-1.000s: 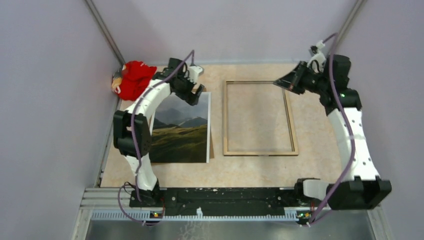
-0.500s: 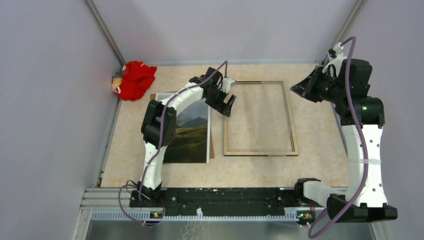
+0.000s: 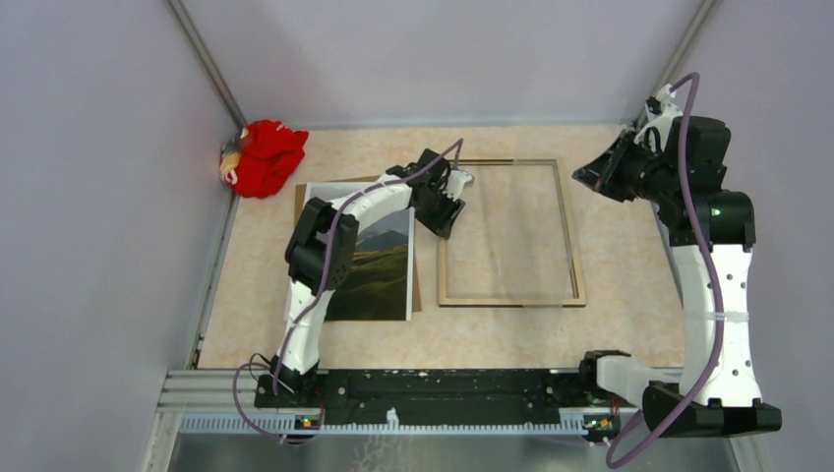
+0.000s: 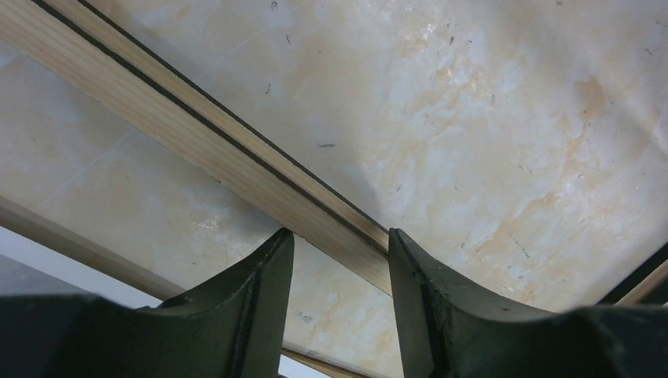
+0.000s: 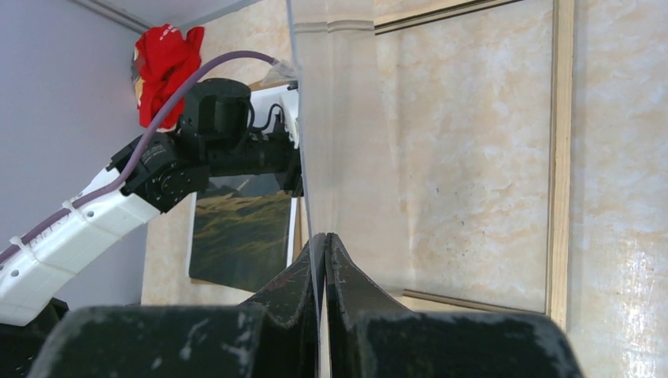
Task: Put the photo into the frame
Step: Move the photo frame item to the center of the board.
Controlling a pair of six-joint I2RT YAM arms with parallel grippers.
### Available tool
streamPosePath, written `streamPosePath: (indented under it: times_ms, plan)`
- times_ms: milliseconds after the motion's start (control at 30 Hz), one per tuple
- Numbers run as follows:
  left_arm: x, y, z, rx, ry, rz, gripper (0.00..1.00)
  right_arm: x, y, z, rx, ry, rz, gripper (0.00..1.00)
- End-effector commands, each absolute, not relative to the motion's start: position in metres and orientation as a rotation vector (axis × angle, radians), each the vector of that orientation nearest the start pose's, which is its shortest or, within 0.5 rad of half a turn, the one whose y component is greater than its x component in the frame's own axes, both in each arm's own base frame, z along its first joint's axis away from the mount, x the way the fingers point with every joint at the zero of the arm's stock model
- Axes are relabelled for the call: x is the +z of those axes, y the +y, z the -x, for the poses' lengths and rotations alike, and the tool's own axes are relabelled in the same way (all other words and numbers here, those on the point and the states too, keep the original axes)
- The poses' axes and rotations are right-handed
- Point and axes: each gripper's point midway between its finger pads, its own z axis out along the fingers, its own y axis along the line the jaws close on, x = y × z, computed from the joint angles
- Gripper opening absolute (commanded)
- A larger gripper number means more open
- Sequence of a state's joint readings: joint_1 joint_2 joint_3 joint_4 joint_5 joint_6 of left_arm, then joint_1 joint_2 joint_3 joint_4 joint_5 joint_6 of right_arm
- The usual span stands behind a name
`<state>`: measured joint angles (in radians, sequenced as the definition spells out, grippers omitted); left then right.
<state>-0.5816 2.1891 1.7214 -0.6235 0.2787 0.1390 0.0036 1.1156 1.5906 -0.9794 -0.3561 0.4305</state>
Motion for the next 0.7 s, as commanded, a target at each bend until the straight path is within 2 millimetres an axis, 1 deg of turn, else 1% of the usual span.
streamPosePath:
  times_ms: [0, 200, 367, 467, 533, 567, 600, 633, 667]
  plan:
    - [0.026, -0.289, -0.395, -0.359, 2.462, -1.092, 0.51, 0.382, 0.083, -0.288, 0.673, 2.034, -0.216, 0.0]
    - [0.022, -0.267, -0.39, -0.245, 2.452, -1.12, 0.49, 0.379, 0.091, -0.294, 0.739, 2.026, -0.213, 0.0]
    - [0.02, -0.251, -0.381, -0.185, 2.443, -1.149, 0.48, 0.373, 0.098, -0.3, 0.795, 2.026, -0.216, 0.0]
    - [0.02, -0.246, -0.376, -0.175, 2.448, -1.155, 0.48, 0.366, 0.1, -0.303, 0.817, 2.03, -0.223, 0.0]
    - [0.024, -0.246, -0.374, -0.176, 2.445, -1.153, 0.49, 0.362, 0.102, -0.305, 0.829, 2.038, -0.229, 0.0]
    - [0.027, -0.245, -0.375, -0.177, 2.44, -1.149, 0.51, 0.361, 0.102, -0.306, 0.833, 2.04, -0.228, 0.0]
    - [0.032, -0.246, -0.377, -0.174, 2.43, -1.142, 0.55, 0.36, 0.103, -0.307, 0.835, 2.041, -0.23, 0.0]
    - [0.038, -0.246, -0.38, -0.174, 2.423, -1.13, 0.61, 0.361, 0.103, -0.308, 0.837, 2.041, -0.23, 0.0]
    - [0.046, -0.247, -0.382, -0.185, 2.416, -1.113, 0.71, 0.362, 0.103, -0.31, 0.836, 2.039, -0.231, 0.0]
